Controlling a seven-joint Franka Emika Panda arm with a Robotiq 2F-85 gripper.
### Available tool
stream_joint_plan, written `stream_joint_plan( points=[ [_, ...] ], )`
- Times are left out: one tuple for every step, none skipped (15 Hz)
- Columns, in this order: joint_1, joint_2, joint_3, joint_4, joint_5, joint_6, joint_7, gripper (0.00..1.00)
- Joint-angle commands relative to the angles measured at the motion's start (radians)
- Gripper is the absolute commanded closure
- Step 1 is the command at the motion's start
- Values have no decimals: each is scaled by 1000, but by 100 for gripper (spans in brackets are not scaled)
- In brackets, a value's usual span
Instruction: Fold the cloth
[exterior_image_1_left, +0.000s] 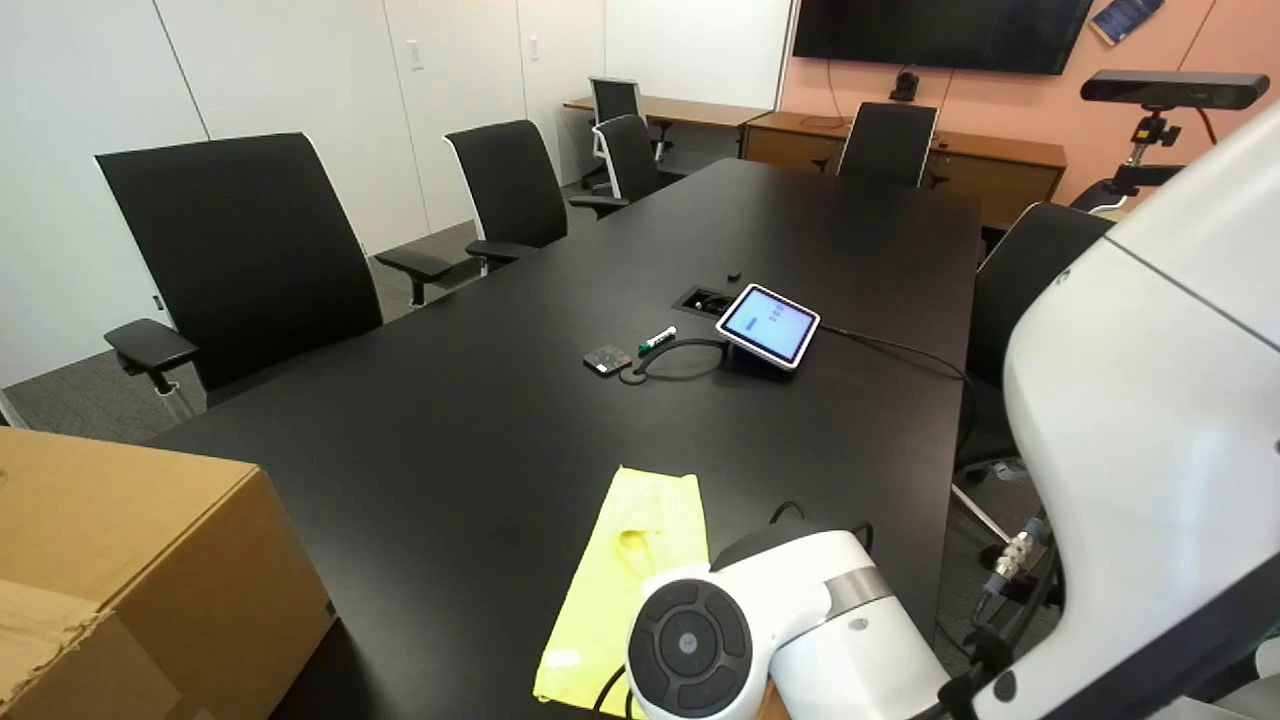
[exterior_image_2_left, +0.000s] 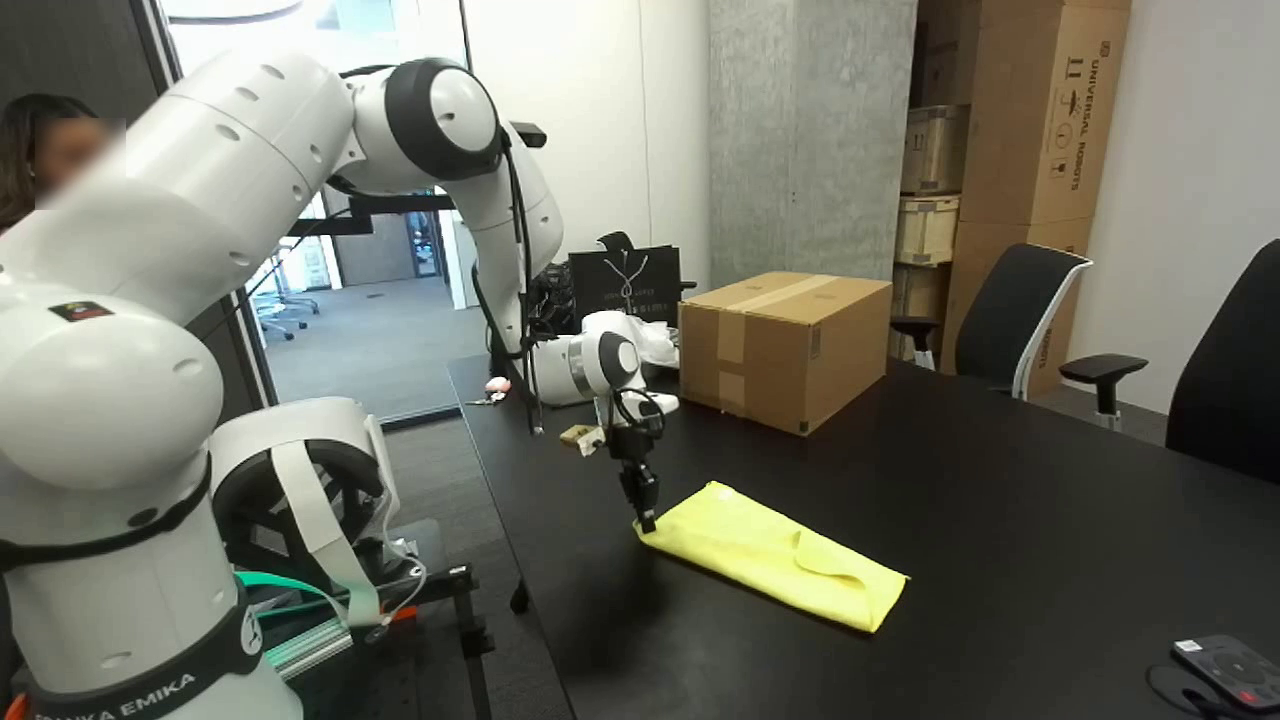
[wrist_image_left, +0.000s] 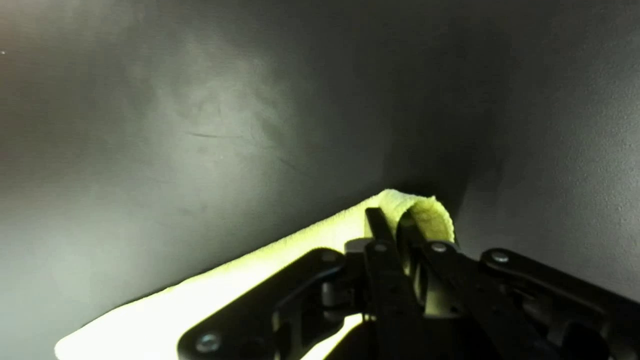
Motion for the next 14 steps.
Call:
stream_joint_plan(
  points=[
    [23, -46, -28, -4, -44, -19, 14, 91],
    [25, -53, -33, -2, -52, -15, 20, 91],
    [28, -61, -38, 2, -60, -16, 25, 92],
    [28, -64, -42, 8, -70, -10, 30, 92],
    [28, -67, -44, 17, -76, -9, 34, 93],
    [26, -70, -46, 26, -81, -4, 37, 93],
    [23, -69, -47, 38, -84, 1, 41, 93],
    [20, -67, -47, 55, -82, 0, 43, 92],
    [16, -57, -49, 79, -80, 1, 46, 92],
    [12, -47, -48, 106, -76, -3, 44, 92],
    [1, -34, -41, 136, -65, -11, 33, 92],
    [-7, -21, -37, 168, -60, -18, 23, 92],
    [-18, 2, -30, 207, -51, -29, 12, 93],
    [-23, 25, -31, 244, -49, -38, 11, 92]
  ],
)
